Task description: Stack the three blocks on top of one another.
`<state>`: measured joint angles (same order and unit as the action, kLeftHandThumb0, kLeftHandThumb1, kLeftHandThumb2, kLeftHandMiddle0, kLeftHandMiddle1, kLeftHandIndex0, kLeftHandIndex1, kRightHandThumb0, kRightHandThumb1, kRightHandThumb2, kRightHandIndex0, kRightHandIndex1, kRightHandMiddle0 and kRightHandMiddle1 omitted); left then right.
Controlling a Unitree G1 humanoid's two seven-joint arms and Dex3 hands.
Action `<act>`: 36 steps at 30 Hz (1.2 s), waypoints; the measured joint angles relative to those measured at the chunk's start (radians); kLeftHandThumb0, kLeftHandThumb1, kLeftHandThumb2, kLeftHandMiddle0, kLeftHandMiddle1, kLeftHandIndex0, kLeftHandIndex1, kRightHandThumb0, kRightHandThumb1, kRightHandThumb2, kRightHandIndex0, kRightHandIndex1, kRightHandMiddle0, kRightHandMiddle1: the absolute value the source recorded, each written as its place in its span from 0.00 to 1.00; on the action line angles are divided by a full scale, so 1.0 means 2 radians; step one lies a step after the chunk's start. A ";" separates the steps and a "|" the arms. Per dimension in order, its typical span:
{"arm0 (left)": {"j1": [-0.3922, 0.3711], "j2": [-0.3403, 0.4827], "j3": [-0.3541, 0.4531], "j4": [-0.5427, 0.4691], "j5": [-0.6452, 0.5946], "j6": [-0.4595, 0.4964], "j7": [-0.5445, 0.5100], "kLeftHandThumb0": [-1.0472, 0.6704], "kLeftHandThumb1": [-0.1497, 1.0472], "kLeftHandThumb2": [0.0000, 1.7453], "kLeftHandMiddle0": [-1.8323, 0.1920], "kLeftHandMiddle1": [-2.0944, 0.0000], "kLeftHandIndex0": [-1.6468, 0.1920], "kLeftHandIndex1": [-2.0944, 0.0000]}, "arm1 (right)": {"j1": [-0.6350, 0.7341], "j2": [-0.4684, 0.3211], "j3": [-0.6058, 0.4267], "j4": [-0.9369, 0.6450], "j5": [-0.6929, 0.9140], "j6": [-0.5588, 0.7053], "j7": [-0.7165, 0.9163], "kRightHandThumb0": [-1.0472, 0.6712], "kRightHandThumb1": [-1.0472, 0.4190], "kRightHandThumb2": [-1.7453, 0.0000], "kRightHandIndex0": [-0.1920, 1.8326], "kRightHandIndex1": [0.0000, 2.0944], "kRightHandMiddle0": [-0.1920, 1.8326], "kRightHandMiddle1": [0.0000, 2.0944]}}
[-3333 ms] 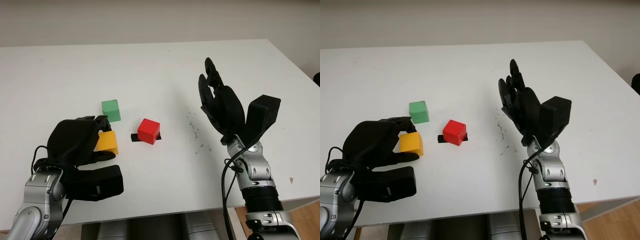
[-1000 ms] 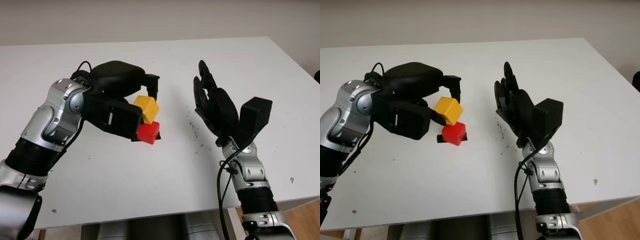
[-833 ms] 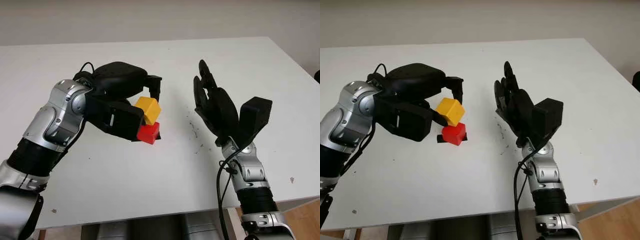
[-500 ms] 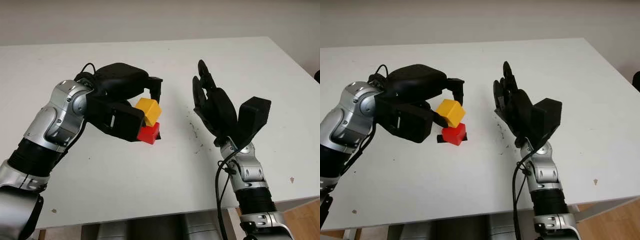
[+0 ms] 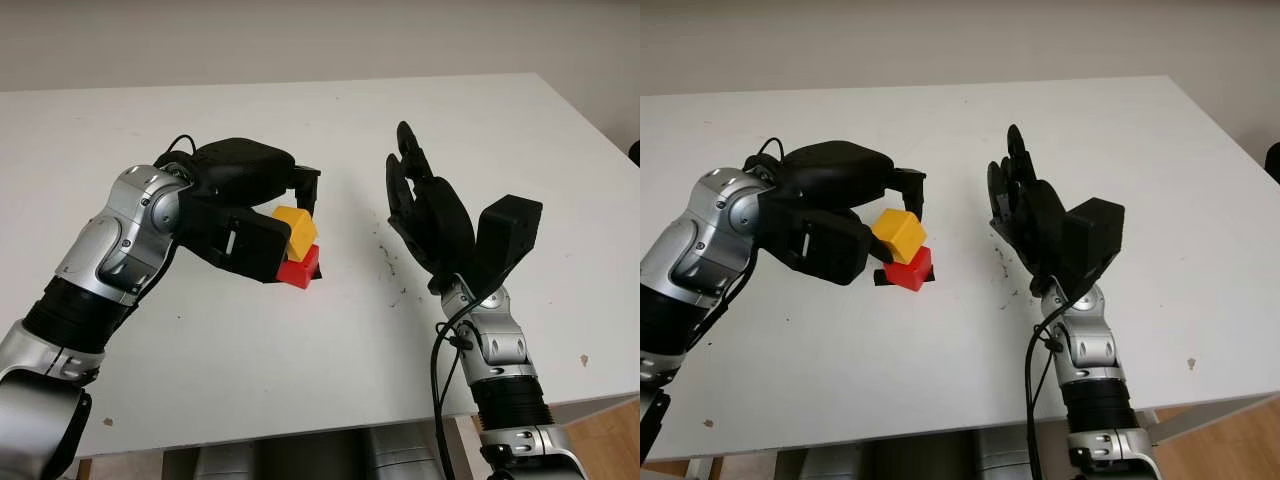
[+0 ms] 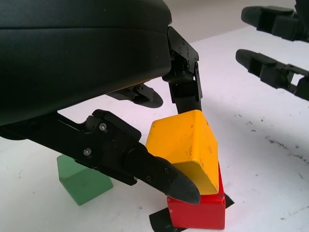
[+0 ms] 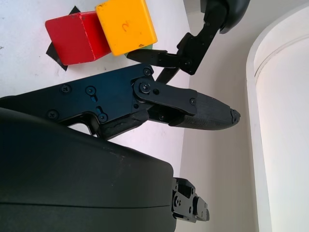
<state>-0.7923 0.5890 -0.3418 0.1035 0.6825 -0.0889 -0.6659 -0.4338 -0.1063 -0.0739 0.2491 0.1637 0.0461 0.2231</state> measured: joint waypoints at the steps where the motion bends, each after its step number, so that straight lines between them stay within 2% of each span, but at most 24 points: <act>1: 0.000 0.000 -0.001 0.000 0.002 0.000 0.000 0.35 0.91 0.03 0.67 0.97 0.67 0.30 | 0.000 0.000 0.000 0.000 0.000 0.000 0.000 0.20 0.00 0.64 0.00 0.00 0.00 0.00; 23: 0.000 -0.007 -0.006 0.008 0.015 -0.015 0.002 0.34 0.91 0.03 0.62 0.96 0.65 0.31 | 0.001 0.001 0.000 -0.004 0.000 0.000 0.000 0.19 0.00 0.64 0.00 0.00 0.00 0.00; 26: 0.000 -0.007 -0.006 0.008 0.015 -0.015 -0.002 0.34 0.91 0.03 0.65 0.98 0.66 0.32 | 0.002 0.002 0.000 -0.006 0.000 0.000 0.000 0.19 0.00 0.64 0.00 0.00 0.00 0.00; 29: -0.001 -0.007 -0.007 0.008 0.017 -0.012 -0.012 0.27 0.91 0.03 0.74 0.98 0.76 0.45 | 0.002 0.003 0.000 -0.007 0.002 0.000 0.000 0.21 0.00 0.64 0.00 0.00 0.00 0.00; 30: -0.001 -0.007 -0.008 0.008 0.019 -0.010 -0.016 0.26 0.91 0.03 0.78 0.98 0.78 0.52 | 0.002 0.003 0.000 -0.008 0.002 0.000 -0.001 0.21 0.00 0.64 0.00 0.00 0.00 0.00; 31: -0.001 -0.007 -0.009 0.008 0.020 -0.009 -0.020 0.23 0.90 0.03 0.83 0.98 0.78 0.68 | 0.002 0.003 0.000 -0.008 0.002 0.000 0.000 0.21 0.00 0.64 0.00 0.00 0.00 0.00; 32: -0.001 -0.007 -0.011 0.008 0.020 -0.008 -0.024 0.22 0.90 0.03 0.85 0.98 0.76 0.76 | 0.003 0.003 0.000 -0.008 0.002 0.000 0.000 0.21 0.00 0.64 0.00 0.00 0.00 0.00; 34: -0.001 -0.007 -0.012 0.008 0.019 -0.007 -0.027 0.20 0.90 0.03 0.88 0.98 0.78 0.87 | 0.003 0.003 0.000 -0.008 0.002 0.000 0.000 0.21 0.00 0.64 0.00 0.00 0.00 0.00; 36: -0.001 -0.007 -0.012 0.007 0.017 -0.007 -0.030 0.20 0.91 0.03 0.89 0.98 0.79 0.92 | 0.003 0.003 0.000 -0.008 0.002 0.000 0.000 0.21 0.00 0.64 0.00 0.00 0.00 0.00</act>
<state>-0.7935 0.5751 -0.3652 0.1175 0.7155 -0.1029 -0.7265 -0.4286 -0.1011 -0.0744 0.2336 0.1674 0.0460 0.2226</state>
